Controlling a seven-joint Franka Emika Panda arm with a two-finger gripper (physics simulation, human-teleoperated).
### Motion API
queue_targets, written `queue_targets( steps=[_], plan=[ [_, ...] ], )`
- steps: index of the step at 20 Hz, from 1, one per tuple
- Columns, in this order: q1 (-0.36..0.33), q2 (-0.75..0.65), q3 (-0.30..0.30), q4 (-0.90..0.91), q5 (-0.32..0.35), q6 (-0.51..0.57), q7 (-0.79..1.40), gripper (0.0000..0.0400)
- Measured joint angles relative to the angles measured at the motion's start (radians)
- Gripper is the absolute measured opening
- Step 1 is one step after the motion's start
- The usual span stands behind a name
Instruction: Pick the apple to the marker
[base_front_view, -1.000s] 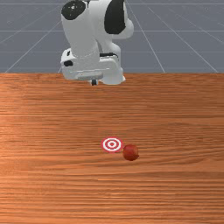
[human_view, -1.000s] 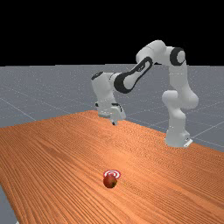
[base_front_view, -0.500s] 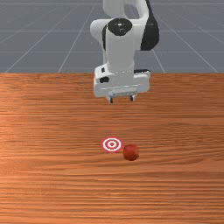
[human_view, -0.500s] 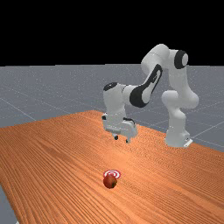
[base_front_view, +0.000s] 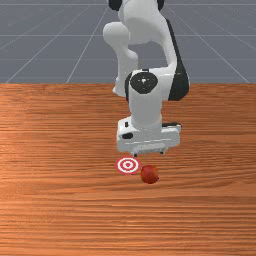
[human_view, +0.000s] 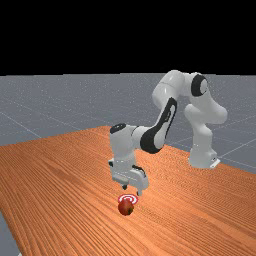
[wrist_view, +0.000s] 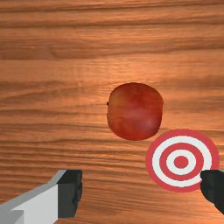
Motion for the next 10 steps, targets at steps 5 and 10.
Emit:
queue_targets(
  steps=[5, 10],
  plan=[
    [0.014, 0.140, 0.000, 0.147, -0.009, 0.007, 0.025, 0.0400],
    [0.020, 0.241, -0.017, 0.246, -0.024, 0.010, 0.053, 0.0400]
  ],
)
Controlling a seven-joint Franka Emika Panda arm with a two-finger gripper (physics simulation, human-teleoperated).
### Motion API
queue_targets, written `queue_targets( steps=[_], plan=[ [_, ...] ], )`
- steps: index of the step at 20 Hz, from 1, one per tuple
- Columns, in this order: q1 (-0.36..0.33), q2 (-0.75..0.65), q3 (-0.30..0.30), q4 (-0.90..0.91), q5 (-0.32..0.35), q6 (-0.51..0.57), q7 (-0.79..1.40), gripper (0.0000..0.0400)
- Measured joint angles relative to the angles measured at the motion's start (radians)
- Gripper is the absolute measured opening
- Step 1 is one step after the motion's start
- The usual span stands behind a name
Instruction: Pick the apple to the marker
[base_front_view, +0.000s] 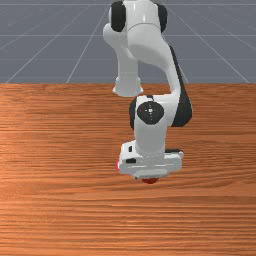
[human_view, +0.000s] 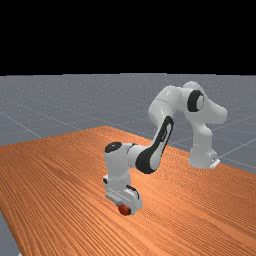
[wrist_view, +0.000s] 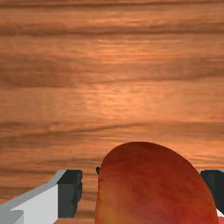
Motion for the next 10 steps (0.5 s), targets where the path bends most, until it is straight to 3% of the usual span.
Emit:
queue_targets(
  steps=[1, 4, 7, 10],
  plan=[
    [0.001, 0.005, -0.001, 0.004, 0.000, 0.001, 0.003, 0.0291],
    [0.005, 0.001, -0.005, 0.000, 0.001, -0.004, 0.021, 0.0290],
    [0.000, -0.081, -0.014, -0.125, 0.004, 0.008, 0.015, 0.0291],
    [-0.006, -0.156, -0.037, -0.289, 0.007, 0.124, 0.012, 0.0291]
  ],
)
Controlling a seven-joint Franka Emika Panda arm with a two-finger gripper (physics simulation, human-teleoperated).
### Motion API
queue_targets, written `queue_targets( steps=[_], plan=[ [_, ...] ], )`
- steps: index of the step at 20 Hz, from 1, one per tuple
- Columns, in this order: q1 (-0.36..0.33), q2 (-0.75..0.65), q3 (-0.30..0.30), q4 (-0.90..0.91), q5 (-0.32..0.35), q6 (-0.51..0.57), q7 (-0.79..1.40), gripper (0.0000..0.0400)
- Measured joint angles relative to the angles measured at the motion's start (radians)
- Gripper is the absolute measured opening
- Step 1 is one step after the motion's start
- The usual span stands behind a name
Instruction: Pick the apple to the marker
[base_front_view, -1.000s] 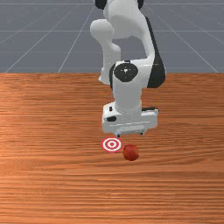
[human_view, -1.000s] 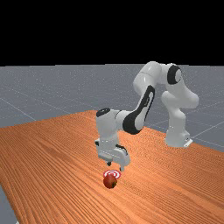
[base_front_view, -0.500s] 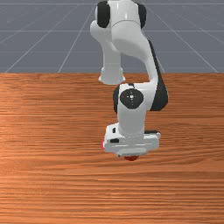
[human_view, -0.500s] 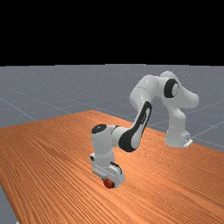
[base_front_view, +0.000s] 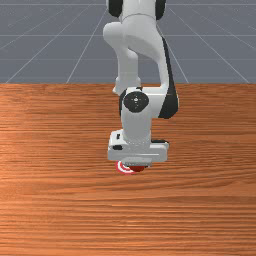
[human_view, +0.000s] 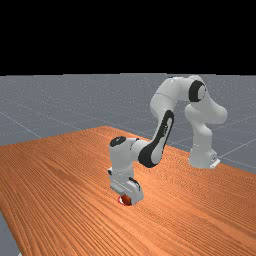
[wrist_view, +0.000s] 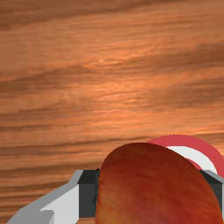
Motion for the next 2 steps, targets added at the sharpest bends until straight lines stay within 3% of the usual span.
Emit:
queue_targets(
  steps=[2],
  plan=[
    [-0.005, -0.018, -0.016, -0.049, -0.003, 0.040, 0.002, 0.0291]
  ],
)
